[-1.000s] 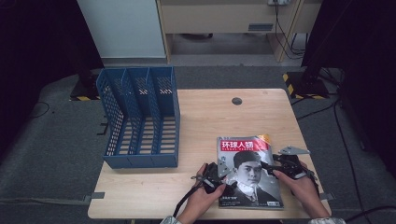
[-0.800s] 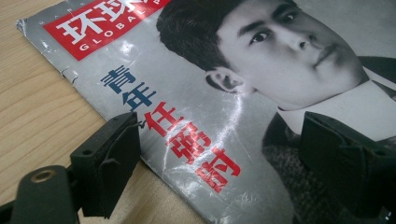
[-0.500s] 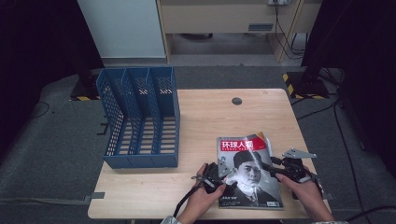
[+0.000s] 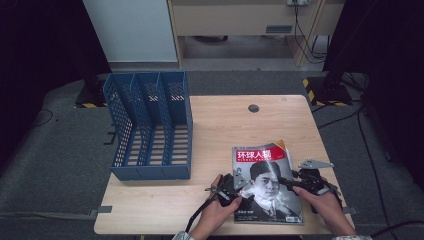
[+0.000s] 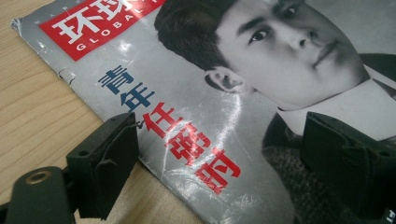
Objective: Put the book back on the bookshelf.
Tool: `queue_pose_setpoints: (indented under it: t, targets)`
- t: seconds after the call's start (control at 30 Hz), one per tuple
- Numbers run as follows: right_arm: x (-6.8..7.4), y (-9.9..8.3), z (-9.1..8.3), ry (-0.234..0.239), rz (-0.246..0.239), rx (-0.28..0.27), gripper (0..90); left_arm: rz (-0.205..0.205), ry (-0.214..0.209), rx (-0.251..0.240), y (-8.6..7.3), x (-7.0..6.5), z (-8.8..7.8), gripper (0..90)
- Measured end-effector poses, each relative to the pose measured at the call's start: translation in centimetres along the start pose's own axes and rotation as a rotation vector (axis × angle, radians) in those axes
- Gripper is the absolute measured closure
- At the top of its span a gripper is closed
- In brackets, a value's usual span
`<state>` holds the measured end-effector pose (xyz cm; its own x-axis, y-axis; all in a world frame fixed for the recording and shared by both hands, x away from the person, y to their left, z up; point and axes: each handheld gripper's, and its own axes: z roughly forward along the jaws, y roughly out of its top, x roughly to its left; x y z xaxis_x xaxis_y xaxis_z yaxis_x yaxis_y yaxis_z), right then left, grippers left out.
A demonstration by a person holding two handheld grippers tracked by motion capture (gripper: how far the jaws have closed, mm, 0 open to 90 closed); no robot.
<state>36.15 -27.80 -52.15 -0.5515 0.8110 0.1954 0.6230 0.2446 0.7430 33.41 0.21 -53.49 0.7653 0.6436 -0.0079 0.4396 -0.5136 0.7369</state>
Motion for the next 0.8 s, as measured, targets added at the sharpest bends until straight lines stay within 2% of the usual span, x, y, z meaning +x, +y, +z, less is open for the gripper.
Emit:
queue_pose_setpoints:
  t: [0.1,0.2,0.27,0.47,0.63,0.7,0.8]
  targets:
    - [0.1,0.3,0.5,-0.007,-0.011,-0.001,41.3,0.0,-0.002,0.001,0.0,0.0,0.1,10.6]
    - [0.0,0.4,0.4,-0.011,-0.029,0.003,45.1,0.003,-0.004,0.001,0.1,0.1,0.1,10.5]
    - [0.0,0.4,0.0,-0.015,-0.037,-0.016,50.8,0.005,-0.004,0.001,0.1,0.1,0.1,10.4]
    - [0.6,0.6,-0.7,-0.004,-0.06,-0.032,52.6,0.01,-0.008,0.002,0.1,0.1,0.1,9.9]
    - [0.2,0.5,0.3,0.003,-0.036,0.013,44.4,0.022,-0.017,0.0,0.3,0.2,0.3,9.6]
    - [0.1,0.6,0.6,0.018,-0.016,0.012,38.7,0.028,-0.021,0.001,0.4,0.2,0.4,9.7]
    - [0.0,0.8,0.8,0.027,-0.013,0.013,35.9,0.031,-0.025,0.002,0.5,0.2,0.6,9.7]
